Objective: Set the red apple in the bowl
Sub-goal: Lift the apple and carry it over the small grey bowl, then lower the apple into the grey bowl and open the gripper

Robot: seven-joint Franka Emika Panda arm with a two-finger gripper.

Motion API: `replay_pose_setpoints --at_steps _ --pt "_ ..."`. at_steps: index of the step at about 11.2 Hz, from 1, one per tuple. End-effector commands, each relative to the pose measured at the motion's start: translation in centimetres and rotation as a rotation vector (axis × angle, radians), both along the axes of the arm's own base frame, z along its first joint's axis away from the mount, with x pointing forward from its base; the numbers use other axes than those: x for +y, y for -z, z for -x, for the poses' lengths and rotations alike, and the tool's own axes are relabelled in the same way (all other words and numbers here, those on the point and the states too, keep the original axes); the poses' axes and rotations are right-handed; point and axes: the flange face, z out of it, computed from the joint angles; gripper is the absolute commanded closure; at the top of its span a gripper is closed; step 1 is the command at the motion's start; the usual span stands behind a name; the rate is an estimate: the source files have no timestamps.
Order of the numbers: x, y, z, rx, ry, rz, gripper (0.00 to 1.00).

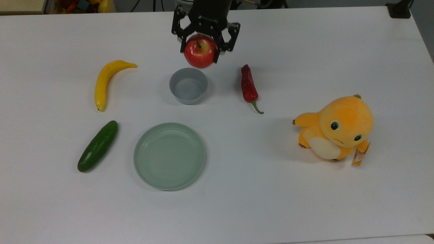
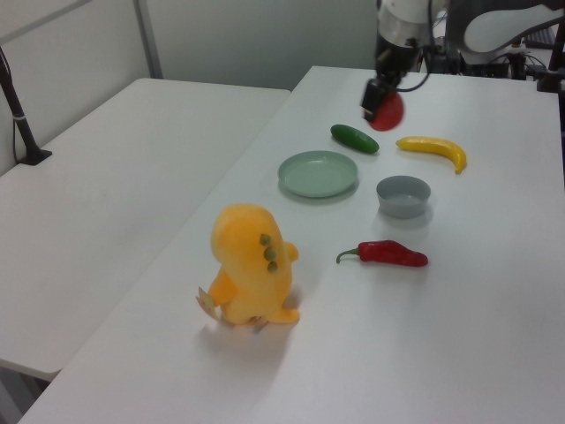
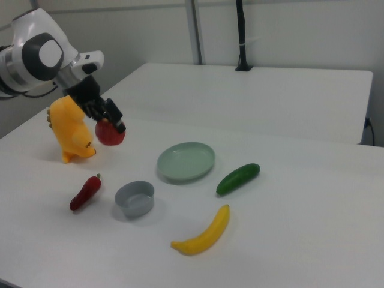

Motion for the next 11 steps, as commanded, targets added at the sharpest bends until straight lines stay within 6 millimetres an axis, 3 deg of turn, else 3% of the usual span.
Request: replay_pose_setpoints --at_steps 1,4,6,11 --pt "-0.5 4.8 3.8 0.174 -0.040 0.004 0.92" --pt "-1.7 8.2 4.3 0.216 -0.108 -0.006 0.92" --pt "-2.3 10.8 4.3 0.146 -0.180 -0.034 0.90" --pt "-3.6 15.1 2.8 -0.066 -0.258 -0.092 0.90"
